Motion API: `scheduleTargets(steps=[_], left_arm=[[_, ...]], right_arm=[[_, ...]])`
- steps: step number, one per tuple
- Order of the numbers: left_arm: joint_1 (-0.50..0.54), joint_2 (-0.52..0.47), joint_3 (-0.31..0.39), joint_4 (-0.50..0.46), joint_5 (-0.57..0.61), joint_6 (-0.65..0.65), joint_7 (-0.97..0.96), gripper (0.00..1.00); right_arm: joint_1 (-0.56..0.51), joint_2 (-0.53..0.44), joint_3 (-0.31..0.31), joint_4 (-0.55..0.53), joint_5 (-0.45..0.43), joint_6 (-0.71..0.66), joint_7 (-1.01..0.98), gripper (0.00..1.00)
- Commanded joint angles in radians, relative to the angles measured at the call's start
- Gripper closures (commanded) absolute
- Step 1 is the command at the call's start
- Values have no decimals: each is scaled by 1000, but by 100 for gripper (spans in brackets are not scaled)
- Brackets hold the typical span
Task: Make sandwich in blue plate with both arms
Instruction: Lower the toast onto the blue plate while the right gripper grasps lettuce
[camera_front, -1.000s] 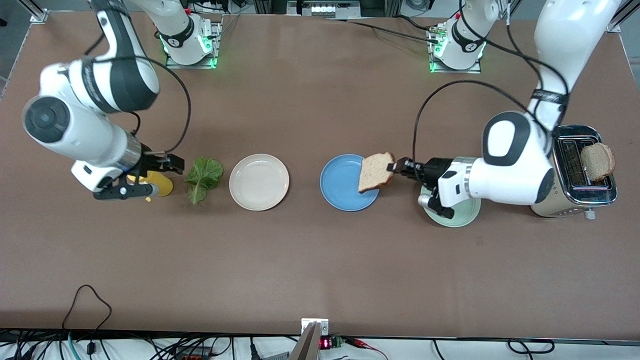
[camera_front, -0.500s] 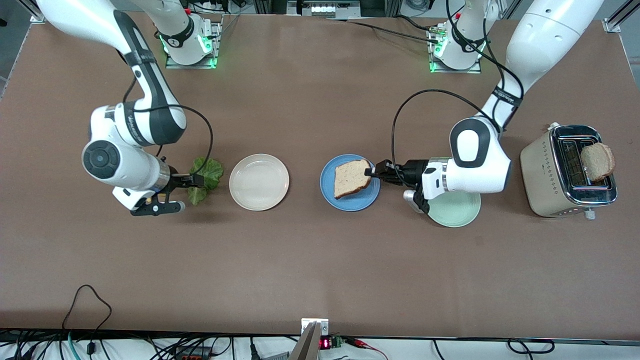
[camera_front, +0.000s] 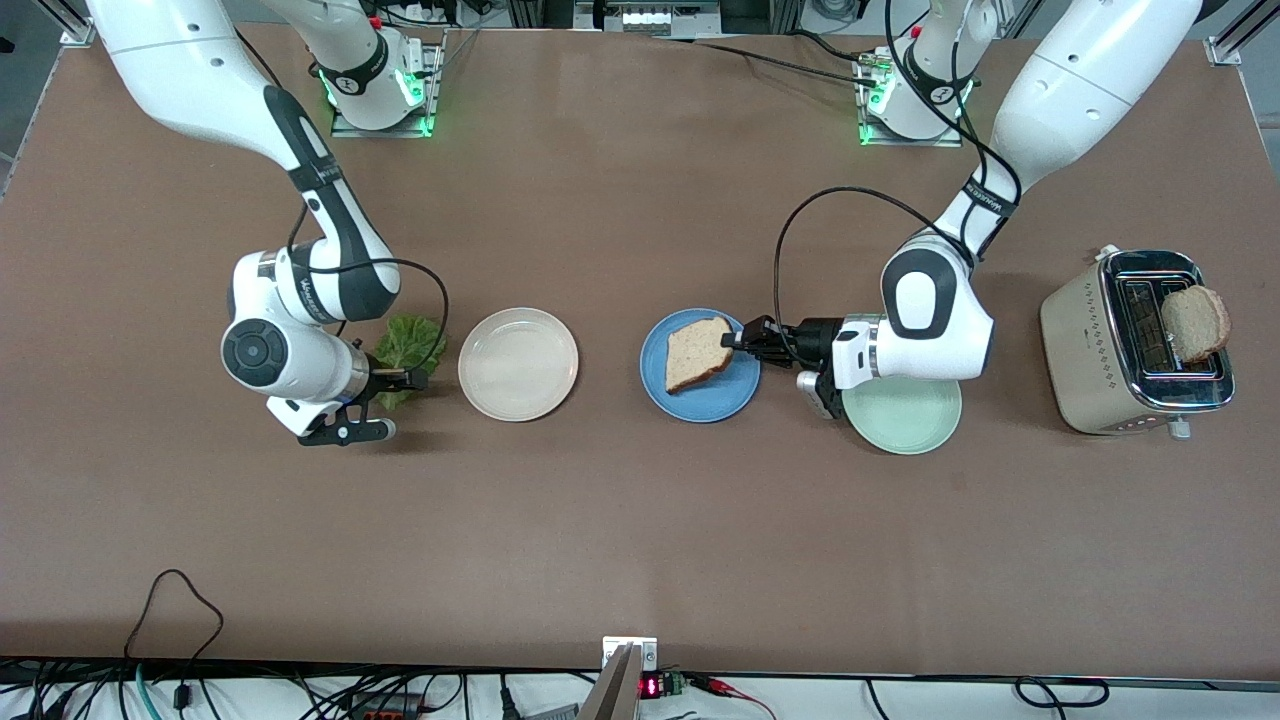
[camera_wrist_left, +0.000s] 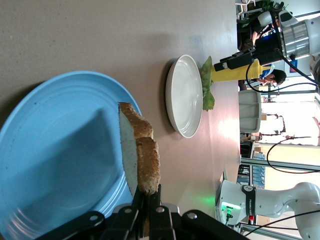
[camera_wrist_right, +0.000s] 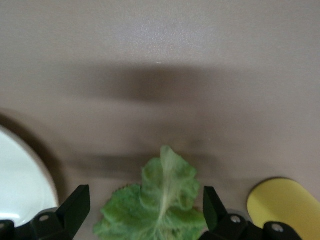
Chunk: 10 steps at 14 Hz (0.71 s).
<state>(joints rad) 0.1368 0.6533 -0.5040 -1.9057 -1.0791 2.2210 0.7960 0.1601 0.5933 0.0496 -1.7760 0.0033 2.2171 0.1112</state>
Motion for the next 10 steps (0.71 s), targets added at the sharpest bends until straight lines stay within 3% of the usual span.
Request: scheduleTargets(steps=[1, 2, 3, 5, 6, 7, 8, 10], left_arm=[[-8, 26, -2, 7, -30, 9, 45, 100], [-10, 34, -4, 8, -30, 9, 54, 100], [-10, 39, -4, 8, -32, 8, 66, 100], [-10, 40, -2, 8, -32, 8, 71, 93], [-10, 40, -2, 10, -30, 8, 71, 70], [-8, 39, -1, 11, -27, 8, 72, 24], [-3, 36, 2, 11, -16, 5, 72, 0], [10, 17, 10, 14, 42, -6, 71, 0]], right_arm=[[4, 22, -5, -2, -8, 39, 4, 0], [4, 31, -7, -2, -9, 52, -1, 0], [4, 31, -7, -2, -9, 52, -2, 10], [4, 31, -7, -2, -29, 49, -4, 43], [3, 31, -7, -2, -34, 47, -5, 58], [1, 33, -7, -3, -34, 46, -7, 70], [-2, 33, -7, -3, -34, 44, -8, 81], [-4, 31, -7, -8, -34, 44, -13, 97]])
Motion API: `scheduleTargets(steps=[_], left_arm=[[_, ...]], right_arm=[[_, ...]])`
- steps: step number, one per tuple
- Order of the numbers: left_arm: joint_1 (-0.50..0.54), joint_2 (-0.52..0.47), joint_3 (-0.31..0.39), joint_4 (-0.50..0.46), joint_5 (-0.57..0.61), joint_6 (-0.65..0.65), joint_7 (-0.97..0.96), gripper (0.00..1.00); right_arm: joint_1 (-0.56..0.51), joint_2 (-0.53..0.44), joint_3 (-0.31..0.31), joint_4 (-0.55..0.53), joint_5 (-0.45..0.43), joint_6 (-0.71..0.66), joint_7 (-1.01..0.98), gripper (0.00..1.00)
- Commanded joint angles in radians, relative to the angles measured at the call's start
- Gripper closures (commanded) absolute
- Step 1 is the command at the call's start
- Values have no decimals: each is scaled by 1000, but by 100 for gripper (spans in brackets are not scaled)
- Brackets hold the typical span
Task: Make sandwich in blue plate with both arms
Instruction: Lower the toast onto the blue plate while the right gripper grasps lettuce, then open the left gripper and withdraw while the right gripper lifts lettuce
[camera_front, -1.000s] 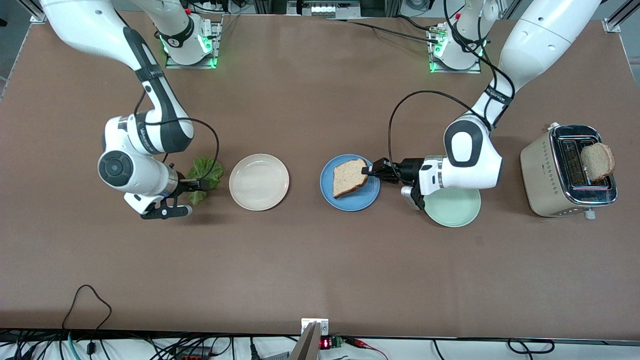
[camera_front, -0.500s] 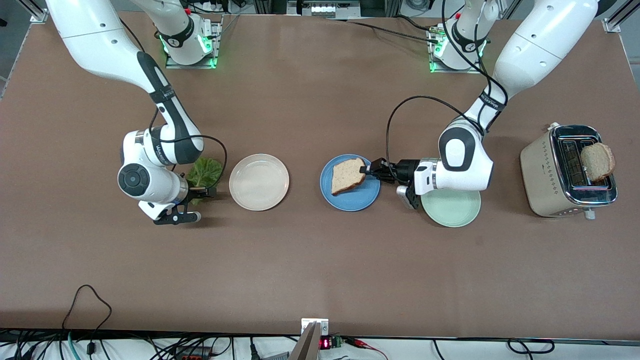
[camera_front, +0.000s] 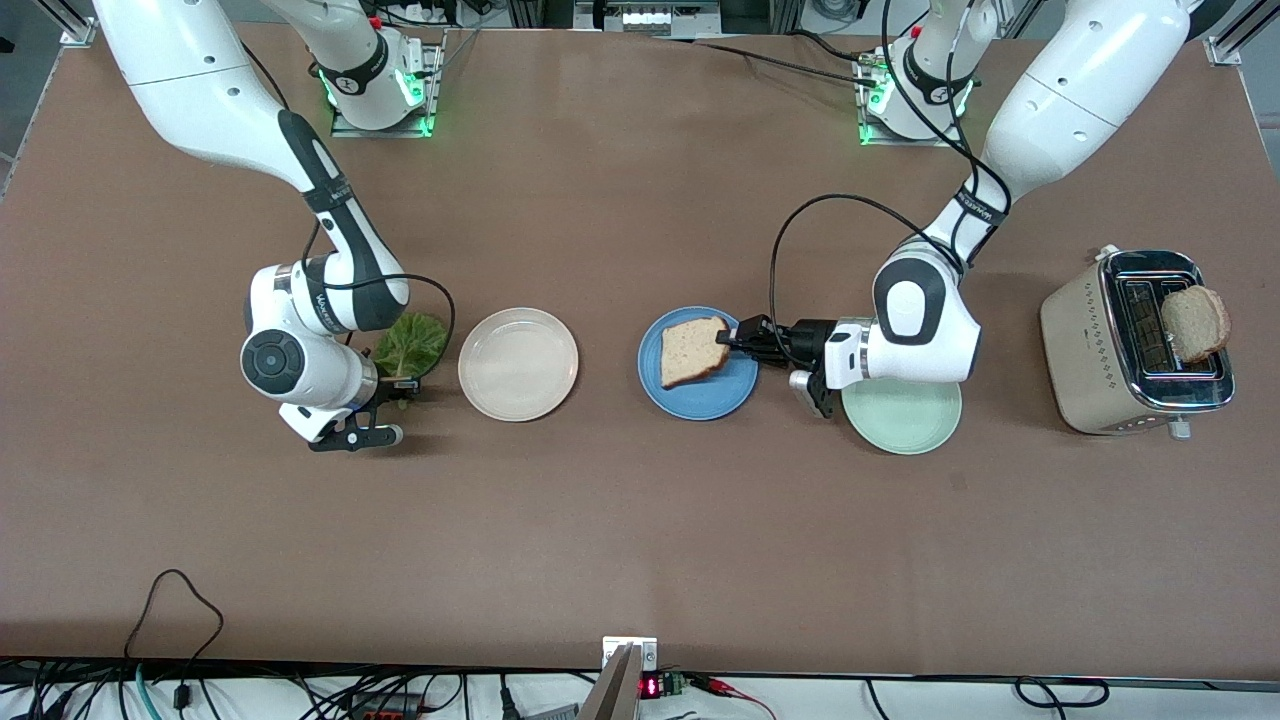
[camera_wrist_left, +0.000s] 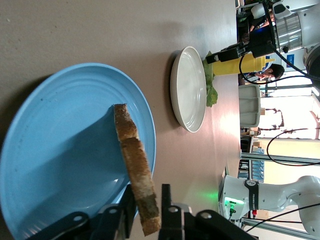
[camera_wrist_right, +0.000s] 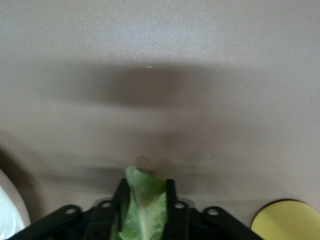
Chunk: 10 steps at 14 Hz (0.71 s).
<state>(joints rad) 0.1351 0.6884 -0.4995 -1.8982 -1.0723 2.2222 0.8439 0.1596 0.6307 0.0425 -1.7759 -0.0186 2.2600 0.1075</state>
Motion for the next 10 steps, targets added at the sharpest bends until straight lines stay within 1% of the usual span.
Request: scheduleTargets(steps=[1, 3, 5, 8, 10], left_arm=[[17, -38, 10, 10, 102, -7, 20, 0], [46, -72, 10, 11, 263, -16, 9, 0], [72, -93, 13, 13, 355, -73, 6, 0], [115, -125, 16, 31, 533, -154, 3, 0], [136, -145, 18, 71, 670, -246, -44, 0]], right_arm=[[-2, -6, 0, -8, -12, -2, -9, 100], [-2, -9, 0, -7, -12, -2, -17, 100], [5, -26, 0, -1, -12, -16, -40, 100], [14, -94, 8, 6, -12, -72, -63, 100], [23, -137, 10, 7, -17, -106, -109, 100]])
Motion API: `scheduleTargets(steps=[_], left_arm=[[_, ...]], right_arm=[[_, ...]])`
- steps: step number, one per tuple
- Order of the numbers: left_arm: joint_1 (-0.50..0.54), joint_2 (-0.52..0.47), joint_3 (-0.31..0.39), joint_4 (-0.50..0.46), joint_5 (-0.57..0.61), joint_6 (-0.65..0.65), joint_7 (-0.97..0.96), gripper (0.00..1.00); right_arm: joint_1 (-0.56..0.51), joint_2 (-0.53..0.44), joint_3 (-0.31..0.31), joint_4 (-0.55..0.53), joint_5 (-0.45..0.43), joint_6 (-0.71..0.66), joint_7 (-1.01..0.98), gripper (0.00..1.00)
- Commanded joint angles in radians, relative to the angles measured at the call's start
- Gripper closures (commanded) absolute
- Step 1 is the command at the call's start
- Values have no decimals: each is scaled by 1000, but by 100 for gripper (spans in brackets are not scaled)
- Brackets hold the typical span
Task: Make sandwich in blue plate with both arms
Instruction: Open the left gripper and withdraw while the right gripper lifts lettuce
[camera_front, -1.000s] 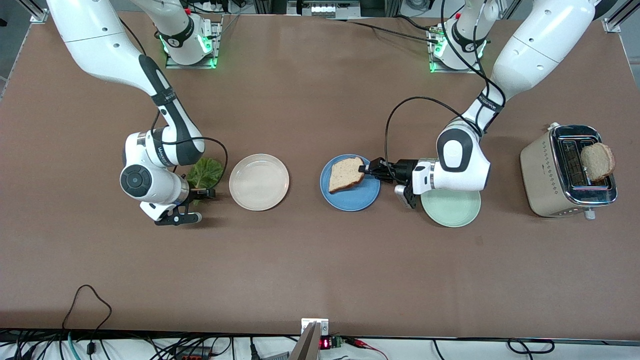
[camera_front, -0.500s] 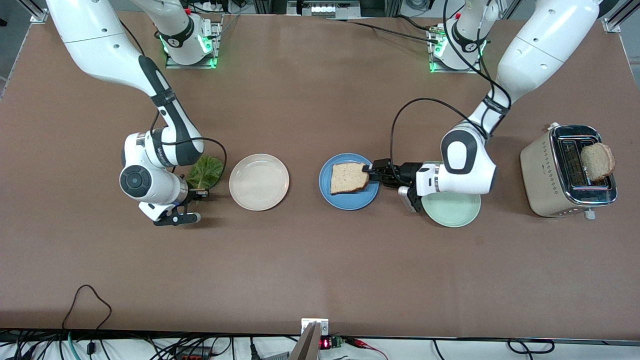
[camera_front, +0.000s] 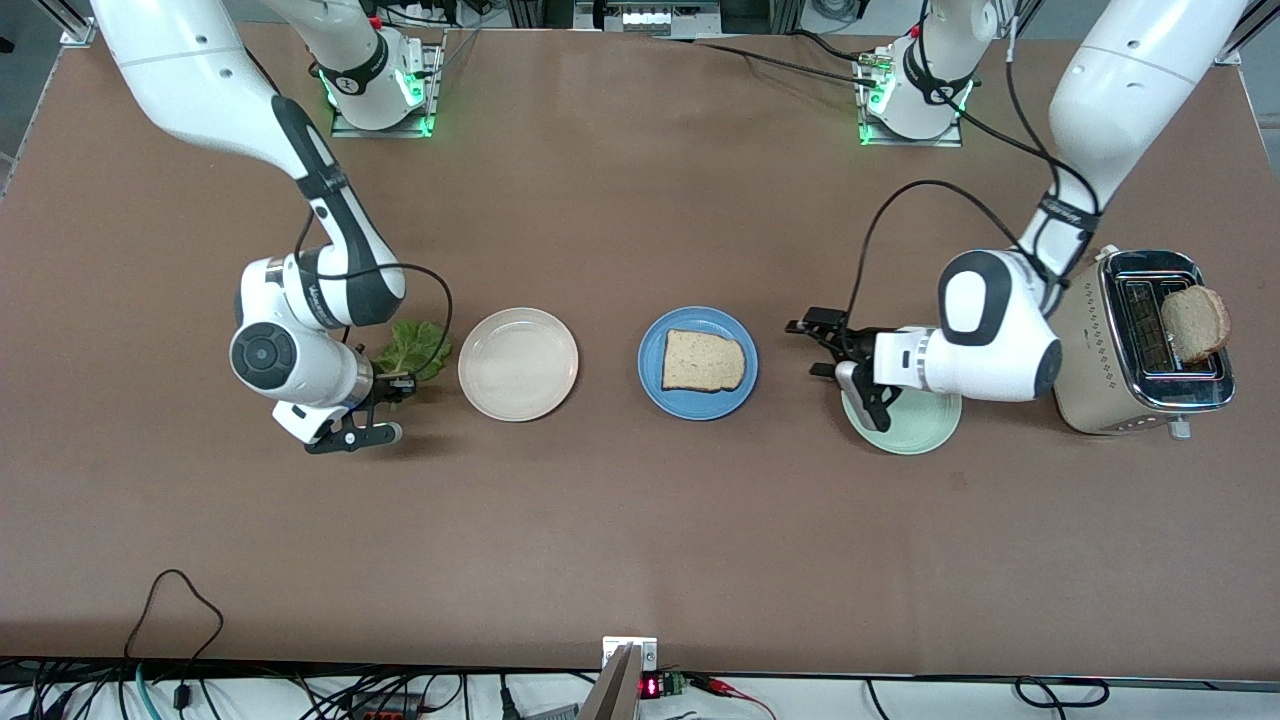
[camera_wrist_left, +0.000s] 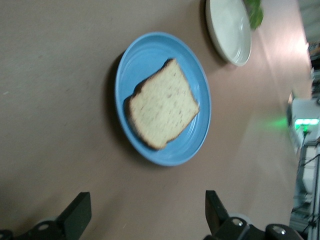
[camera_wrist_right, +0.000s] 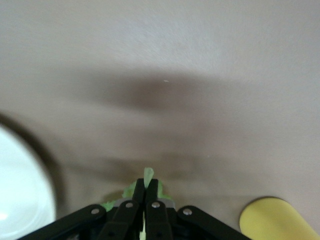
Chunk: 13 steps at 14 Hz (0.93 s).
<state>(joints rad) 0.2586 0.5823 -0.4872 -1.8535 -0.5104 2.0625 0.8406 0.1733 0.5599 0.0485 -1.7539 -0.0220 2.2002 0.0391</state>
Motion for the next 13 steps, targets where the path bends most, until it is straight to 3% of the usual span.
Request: scheduleTargets(steps=[1, 6, 9, 13], left_arm=[[14, -47, 6, 66, 203, -146, -84, 0], [14, -97, 4, 230, 505, -468, -306, 0], [13, -153, 4, 333, 619, -623, -435, 0], [39, -165, 2, 489, 665, -743, -566, 0]], right_arm=[[21, -83, 5, -6, -13, -72, -83, 100], [106, -104, 48, 186, -3, -301, -267, 100], [156, -95, 82, 255, 4, -300, -311, 100], [199, -32, 195, 353, 4, -280, -318, 100]])
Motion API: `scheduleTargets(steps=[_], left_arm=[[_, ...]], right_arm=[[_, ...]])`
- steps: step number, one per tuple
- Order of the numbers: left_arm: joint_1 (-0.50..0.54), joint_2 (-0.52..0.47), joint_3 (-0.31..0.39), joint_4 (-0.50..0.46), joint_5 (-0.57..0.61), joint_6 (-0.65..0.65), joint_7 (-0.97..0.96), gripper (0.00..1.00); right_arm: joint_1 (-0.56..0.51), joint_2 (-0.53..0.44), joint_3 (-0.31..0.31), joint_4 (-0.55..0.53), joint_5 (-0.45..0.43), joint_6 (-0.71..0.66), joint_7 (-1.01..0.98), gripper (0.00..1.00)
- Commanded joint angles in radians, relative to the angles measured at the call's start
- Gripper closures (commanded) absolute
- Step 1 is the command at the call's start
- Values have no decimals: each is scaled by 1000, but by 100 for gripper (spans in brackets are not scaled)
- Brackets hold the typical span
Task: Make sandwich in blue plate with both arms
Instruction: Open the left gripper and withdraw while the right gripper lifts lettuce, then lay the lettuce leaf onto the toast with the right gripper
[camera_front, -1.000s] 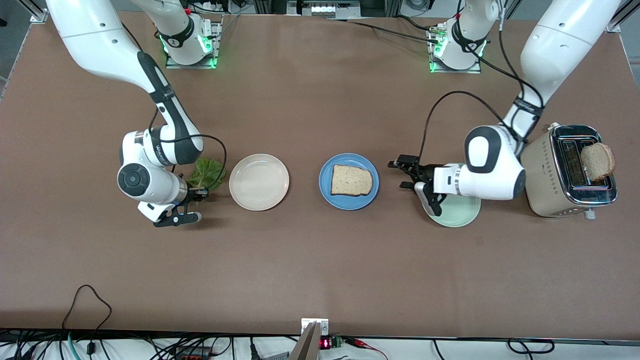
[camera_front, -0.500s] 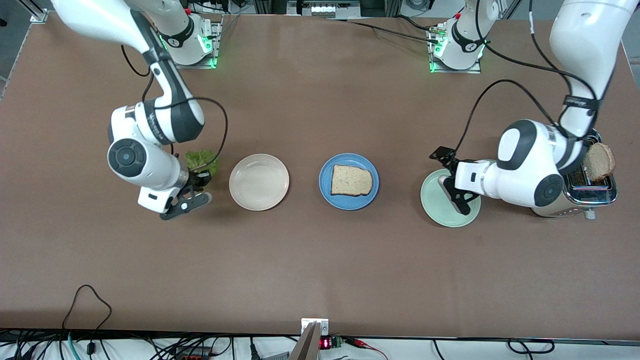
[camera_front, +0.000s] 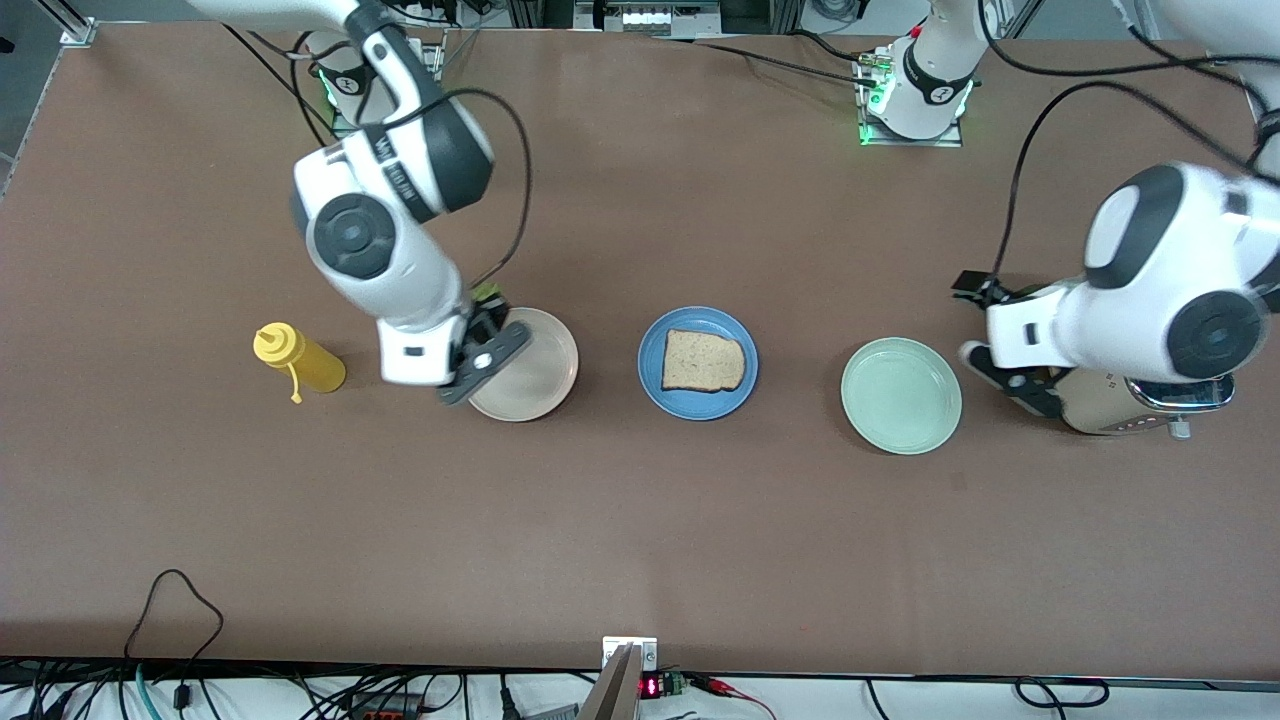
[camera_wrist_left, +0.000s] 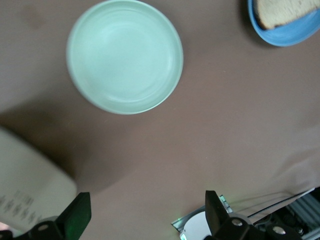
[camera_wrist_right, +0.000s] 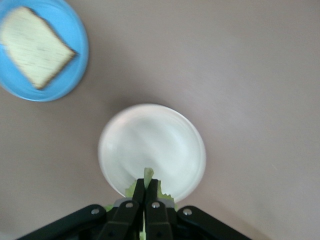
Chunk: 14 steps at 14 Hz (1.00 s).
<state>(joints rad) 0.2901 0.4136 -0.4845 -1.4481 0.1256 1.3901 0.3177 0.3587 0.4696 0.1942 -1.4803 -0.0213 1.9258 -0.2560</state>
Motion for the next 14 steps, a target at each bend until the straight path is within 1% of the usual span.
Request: scheduleTargets(steps=[1, 2, 3, 4, 5, 6, 7, 8, 9, 10, 11, 14], left_arm=[[6, -1, 3, 124, 37, -100, -46, 0], [-5, -27, 15, 150, 63, -112, -48, 0], [-31, -54, 46, 150, 75, -108, -51, 0], [-72, -82, 114, 144, 68, -100, -71, 0], [-121, -125, 176, 134, 46, -65, -127, 0], [-159, -165, 234, 93, 11, -21, -194, 0], [-205, -232, 313, 25, -54, 42, -276, 0], [-238, -296, 375, -65, -108, 128, -331, 0], [-250, -352, 409, -143, -119, 209, -333, 0], [-255, -389, 423, -203, -121, 281, -332, 0], [-258, -418, 432, -240, -121, 311, -330, 0], [-263, -487, 432, -314, -119, 305, -280, 0]], right_arm=[[25, 73, 66, 96, 3, 22, -25, 100], [43, 93, 77, 110, 3, 68, -25, 100], [55, 112, 88, 115, 4, 123, -23, 100], [65, 132, 103, 120, 10, 197, -19, 100], [68, 161, 117, 120, 27, 273, -16, 100], [77, 184, 134, 120, 37, 344, -12, 100], [92, 210, 136, 120, 37, 416, -11, 100], [106, 236, 136, 120, 37, 477, -11, 100], [114, 265, 137, 120, 37, 536, -11, 100], [132, 291, 137, 120, 35, 594, -11, 100], [144, 311, 136, 120, 35, 639, -11, 100], [176, 365, 133, 120, 27, 712, 3, 100]])
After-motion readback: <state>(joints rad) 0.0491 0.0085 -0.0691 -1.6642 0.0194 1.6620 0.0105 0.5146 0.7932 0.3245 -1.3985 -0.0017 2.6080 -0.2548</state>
